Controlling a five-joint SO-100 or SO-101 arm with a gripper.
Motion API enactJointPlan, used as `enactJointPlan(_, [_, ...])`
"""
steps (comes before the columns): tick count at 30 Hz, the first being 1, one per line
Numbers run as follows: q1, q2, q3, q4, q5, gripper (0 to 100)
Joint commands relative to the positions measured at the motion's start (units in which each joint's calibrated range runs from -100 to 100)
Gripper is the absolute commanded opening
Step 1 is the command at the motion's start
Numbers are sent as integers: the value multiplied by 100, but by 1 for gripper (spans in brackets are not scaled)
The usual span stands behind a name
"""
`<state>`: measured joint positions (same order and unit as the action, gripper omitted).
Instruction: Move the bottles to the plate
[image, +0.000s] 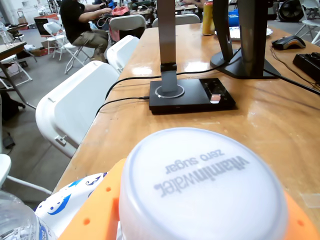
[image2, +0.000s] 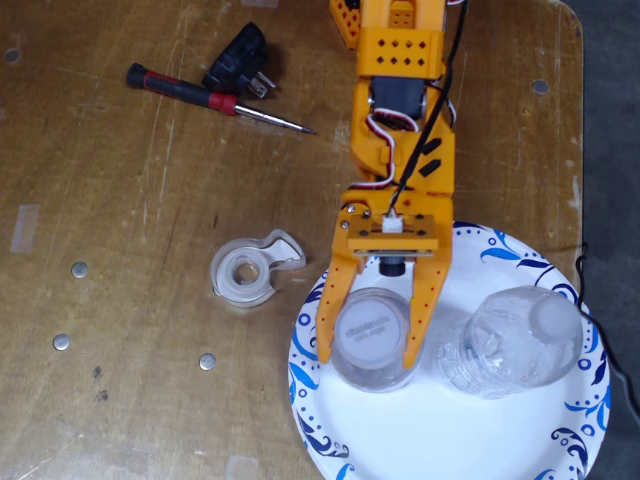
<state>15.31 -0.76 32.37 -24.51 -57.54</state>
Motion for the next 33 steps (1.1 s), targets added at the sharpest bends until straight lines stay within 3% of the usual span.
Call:
enactJointPlan(1, [-27, -9, 204, -517, 21, 13])
enactJointPlan(8, [-27, -17, 727, -1561, 240, 13])
enactJointPlan(33, [-27, -9, 781, -1509, 235, 13])
